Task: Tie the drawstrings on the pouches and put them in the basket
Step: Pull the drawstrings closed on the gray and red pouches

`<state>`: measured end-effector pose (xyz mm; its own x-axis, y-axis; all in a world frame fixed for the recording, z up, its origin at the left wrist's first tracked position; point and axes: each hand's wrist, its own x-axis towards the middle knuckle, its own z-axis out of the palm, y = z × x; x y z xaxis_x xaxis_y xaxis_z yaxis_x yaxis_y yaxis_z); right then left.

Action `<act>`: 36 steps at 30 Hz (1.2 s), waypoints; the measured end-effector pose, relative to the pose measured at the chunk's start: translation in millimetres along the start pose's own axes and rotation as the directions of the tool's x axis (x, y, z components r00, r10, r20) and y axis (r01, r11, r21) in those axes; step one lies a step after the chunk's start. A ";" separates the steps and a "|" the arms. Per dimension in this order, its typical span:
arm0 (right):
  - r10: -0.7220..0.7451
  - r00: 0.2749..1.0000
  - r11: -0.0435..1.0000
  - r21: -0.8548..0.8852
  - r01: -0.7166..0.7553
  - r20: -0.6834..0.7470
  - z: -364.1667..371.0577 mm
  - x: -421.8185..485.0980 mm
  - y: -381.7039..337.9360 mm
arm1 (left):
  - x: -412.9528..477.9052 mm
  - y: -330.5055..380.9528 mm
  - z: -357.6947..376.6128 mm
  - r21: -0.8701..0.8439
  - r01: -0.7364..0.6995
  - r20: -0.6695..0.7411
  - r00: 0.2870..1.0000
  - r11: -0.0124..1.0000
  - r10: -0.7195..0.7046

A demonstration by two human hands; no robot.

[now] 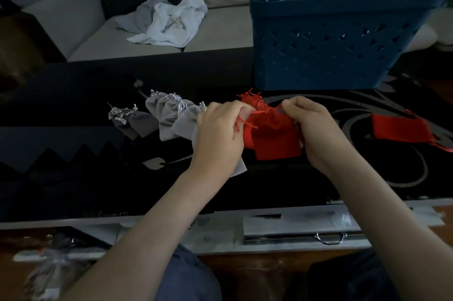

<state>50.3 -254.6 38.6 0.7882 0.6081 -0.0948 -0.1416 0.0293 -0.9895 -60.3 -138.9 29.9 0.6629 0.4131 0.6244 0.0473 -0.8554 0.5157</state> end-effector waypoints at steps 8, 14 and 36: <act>0.034 0.988 0.998 0.049 -0.027 -0.148 -25.6 22.7 8.3 | 2.2 -7.0 -3.6 -0.020 0.144 0.161 0.977 0.989 -0.139; -0.068 0.981 0.970 -0.244 0.022 -0.183 -29.6 6.7 -6.9 | -0.9 -12.9 -4.1 0.032 0.263 0.295 0.919 0.964 -0.260; -0.227 0.875 0.916 -0.213 0.341 0.427 3.8 -9.8 -1.7 | 4.0 8.1 -14.8 -0.801 0.449 0.378 0.892 0.395 -0.247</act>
<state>40.6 -257.5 41.6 0.4662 0.8645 0.1878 0.2668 0.0650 -0.9615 -68.4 -139.5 45.2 0.8624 0.4618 0.2075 -0.2819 0.0976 0.9545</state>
